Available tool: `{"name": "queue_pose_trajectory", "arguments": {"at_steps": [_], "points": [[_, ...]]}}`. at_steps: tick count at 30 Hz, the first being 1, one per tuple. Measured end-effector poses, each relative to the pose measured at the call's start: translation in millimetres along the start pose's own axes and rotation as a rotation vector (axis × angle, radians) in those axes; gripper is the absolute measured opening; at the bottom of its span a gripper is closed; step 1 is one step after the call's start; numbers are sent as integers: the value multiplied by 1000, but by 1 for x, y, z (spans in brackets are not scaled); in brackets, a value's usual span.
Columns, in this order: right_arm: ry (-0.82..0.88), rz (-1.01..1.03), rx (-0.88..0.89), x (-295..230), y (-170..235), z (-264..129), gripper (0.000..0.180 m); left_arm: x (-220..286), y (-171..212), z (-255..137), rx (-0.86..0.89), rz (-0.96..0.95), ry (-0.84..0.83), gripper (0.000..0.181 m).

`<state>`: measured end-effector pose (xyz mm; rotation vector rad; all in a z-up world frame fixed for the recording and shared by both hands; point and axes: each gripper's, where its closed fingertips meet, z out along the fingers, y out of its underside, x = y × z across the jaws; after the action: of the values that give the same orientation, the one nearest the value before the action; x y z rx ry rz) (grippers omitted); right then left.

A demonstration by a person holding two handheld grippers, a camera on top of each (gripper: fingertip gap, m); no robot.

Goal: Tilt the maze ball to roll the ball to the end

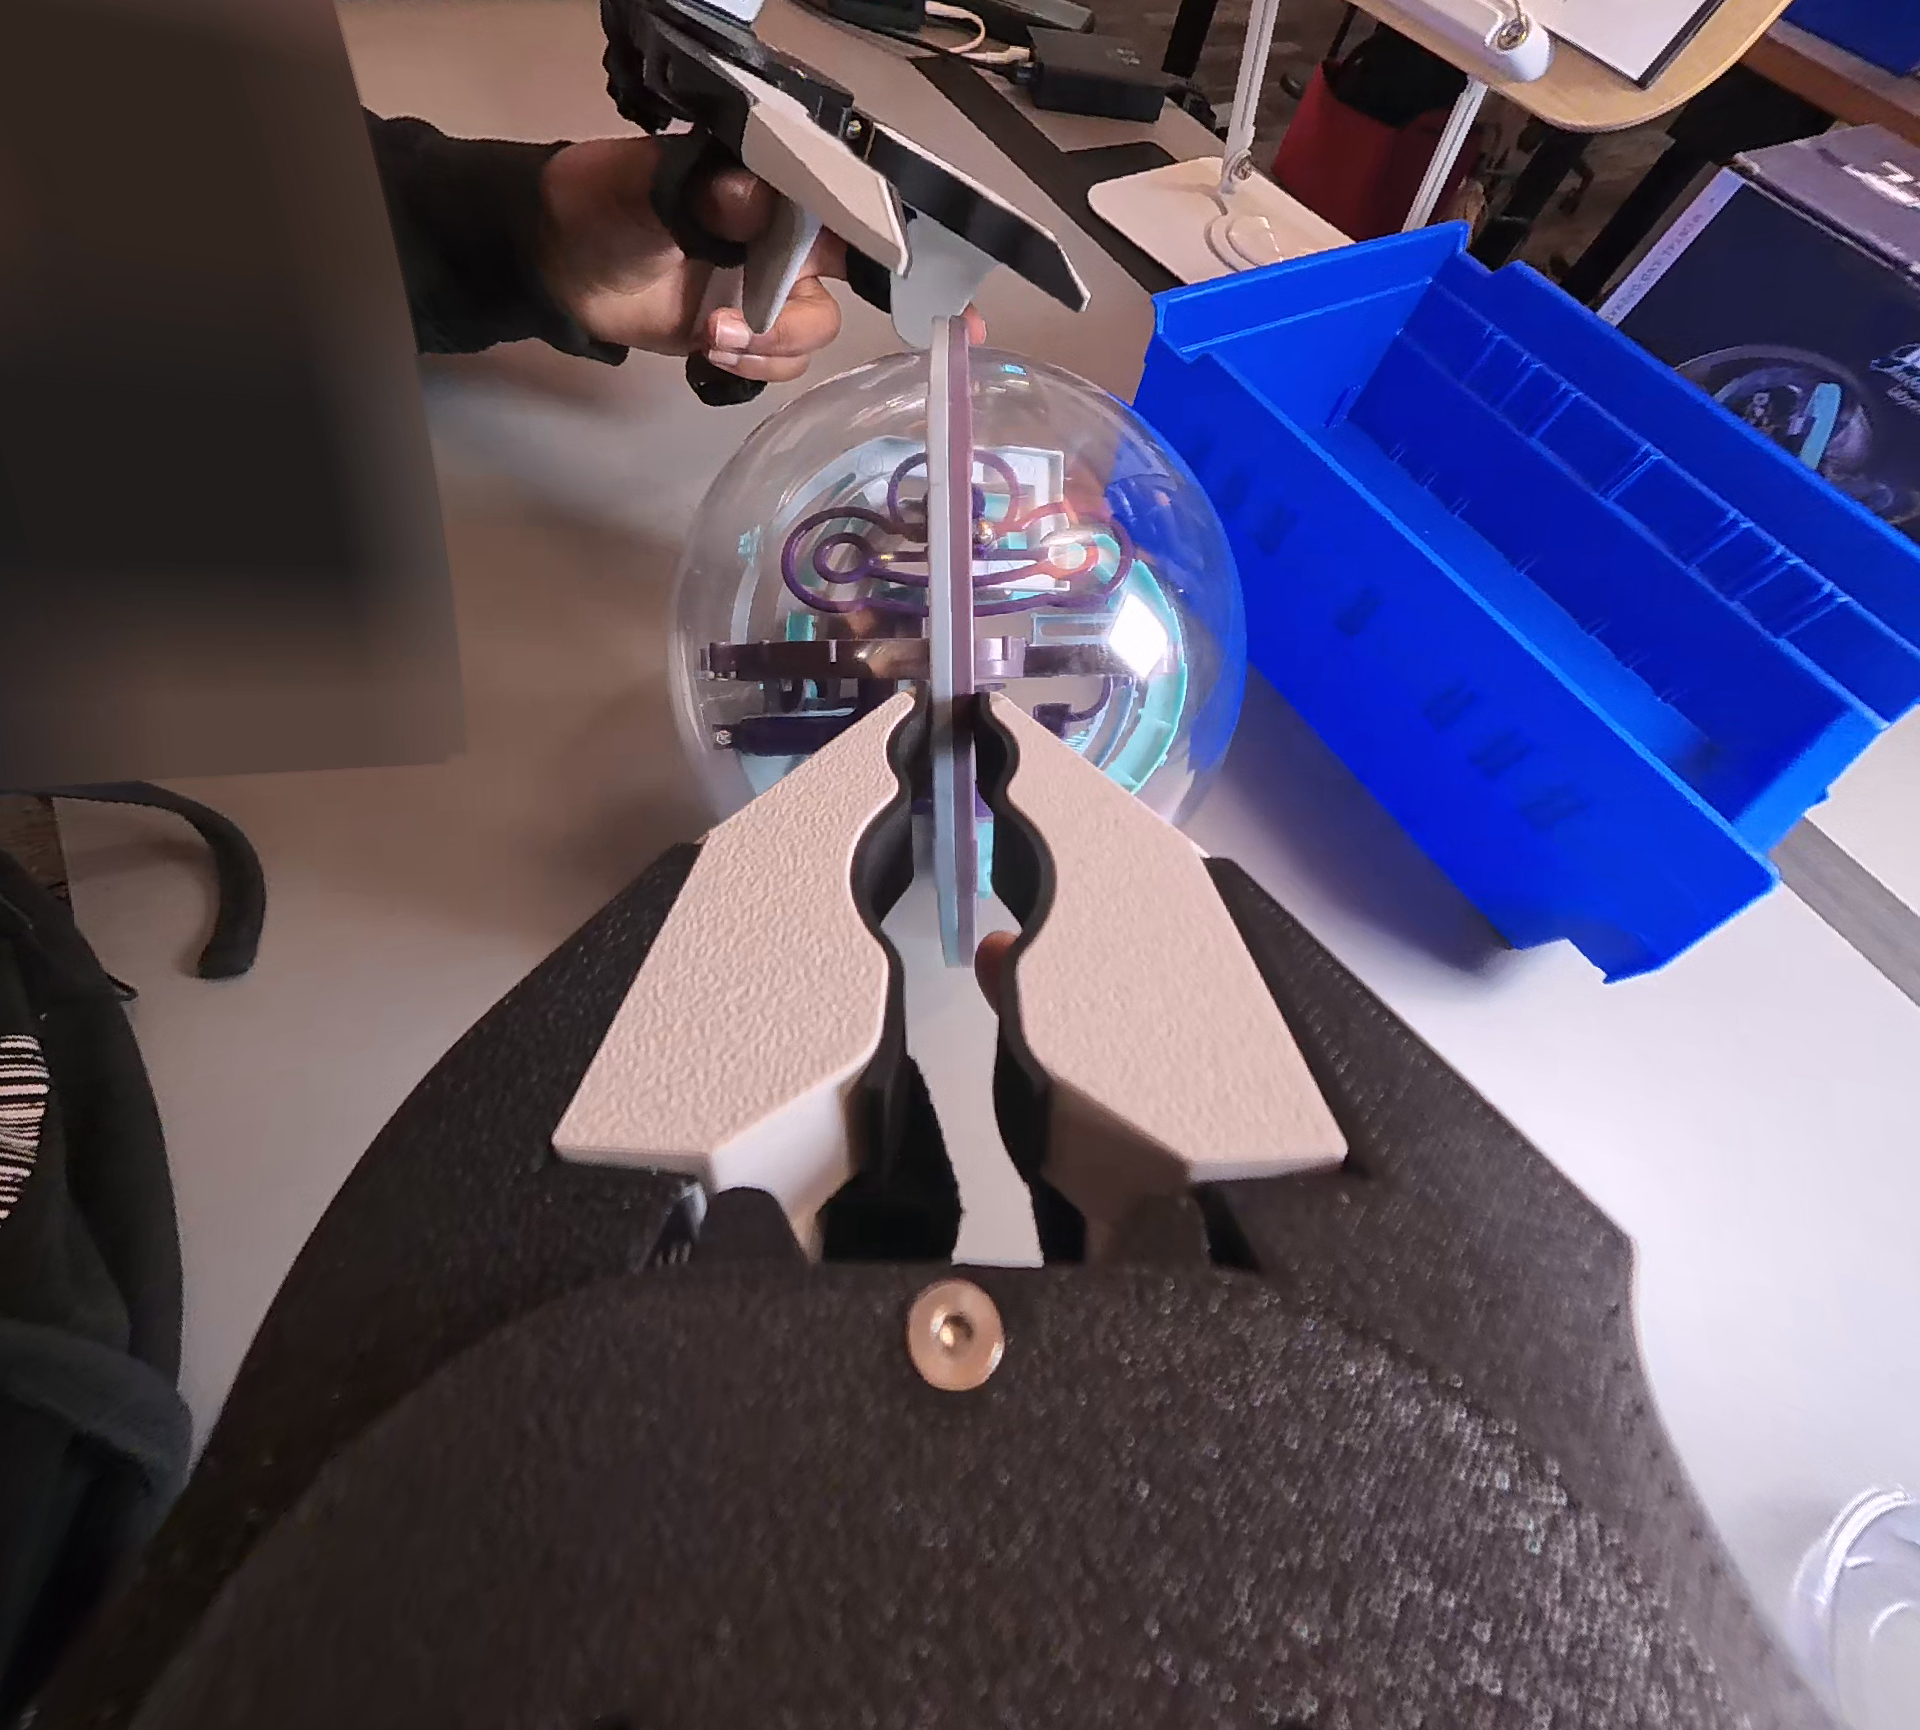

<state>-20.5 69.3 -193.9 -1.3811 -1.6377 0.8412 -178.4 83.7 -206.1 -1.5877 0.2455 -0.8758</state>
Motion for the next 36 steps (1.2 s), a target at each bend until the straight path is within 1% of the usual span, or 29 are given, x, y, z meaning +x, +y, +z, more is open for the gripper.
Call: {"name": "queue_pose_trajectory", "arguments": {"at_steps": [12,15,19,23,27,32,34,36], "points": [[-2,5,9,-2,0,0,5,3,6,1,-29,27,-8,89],[-3,6,11,-2,0,0,5,4,7,0,-42,60,-14,78],[-4,13,18,-3,1,-1,5,9,3,-1,-27,136,-21,55],[-3,14,22,-3,0,-1,5,16,0,0,-14,204,-31,46],[0,14,27,-5,-1,1,5,23,-3,1,5,245,-39,44],[9,11,32,-9,-1,4,6,37,-19,-2,43,267,-62,43],[14,14,41,-10,-1,5,6,46,-22,-2,19,251,-69,44],[20,11,50,-12,-3,6,6,55,-16,-3,-47,226,-79,52]]}}
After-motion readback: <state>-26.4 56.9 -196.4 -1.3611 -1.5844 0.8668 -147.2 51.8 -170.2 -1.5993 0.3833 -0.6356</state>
